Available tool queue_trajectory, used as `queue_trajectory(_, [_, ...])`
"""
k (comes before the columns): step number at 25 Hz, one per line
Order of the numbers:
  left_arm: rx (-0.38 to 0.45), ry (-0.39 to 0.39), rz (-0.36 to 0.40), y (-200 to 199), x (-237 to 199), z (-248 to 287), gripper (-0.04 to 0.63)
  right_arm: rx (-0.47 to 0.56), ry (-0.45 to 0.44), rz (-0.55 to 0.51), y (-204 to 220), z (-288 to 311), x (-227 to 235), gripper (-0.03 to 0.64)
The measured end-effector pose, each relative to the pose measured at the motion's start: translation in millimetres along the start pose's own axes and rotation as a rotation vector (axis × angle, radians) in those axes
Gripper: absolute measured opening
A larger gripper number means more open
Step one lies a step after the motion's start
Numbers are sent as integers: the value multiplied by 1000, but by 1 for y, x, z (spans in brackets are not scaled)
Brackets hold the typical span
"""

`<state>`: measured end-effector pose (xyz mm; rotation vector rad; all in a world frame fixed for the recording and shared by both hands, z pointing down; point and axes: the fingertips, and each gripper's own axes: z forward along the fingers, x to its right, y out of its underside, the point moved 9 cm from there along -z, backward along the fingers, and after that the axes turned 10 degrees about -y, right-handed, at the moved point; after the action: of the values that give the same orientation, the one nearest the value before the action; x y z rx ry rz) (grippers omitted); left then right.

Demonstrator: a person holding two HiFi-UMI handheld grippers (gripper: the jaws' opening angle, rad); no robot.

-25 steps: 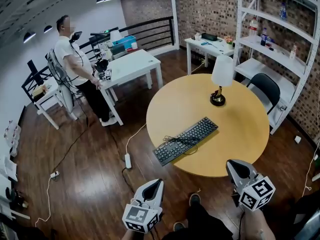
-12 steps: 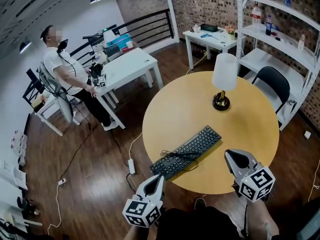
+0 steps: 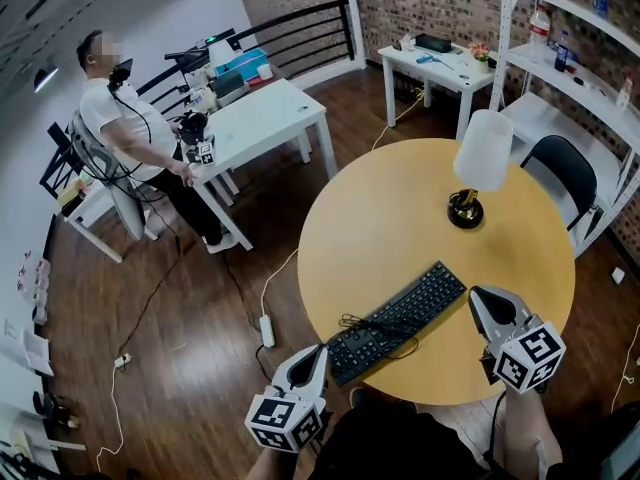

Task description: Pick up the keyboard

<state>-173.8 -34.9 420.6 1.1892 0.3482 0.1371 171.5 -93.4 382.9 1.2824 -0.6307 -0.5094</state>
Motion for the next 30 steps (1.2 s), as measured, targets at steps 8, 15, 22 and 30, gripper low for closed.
queue_trajectory(8, [-12,94,-18,-6,-44,40,0,-81,67,0,-6,50,12,2])
queue_trajectory(15, [-108,36,-77,2,-69,54,0,-145,76,16,-8,77,59,29])
queue_trajectory(22, [-184,-26,-75,23,-74,84,0,-251,71,83,27,99,119,106])
queue_trajectory(30, [-379,-158,-178,83,-82,106,60,-505,-20,134,89,131,169,164])
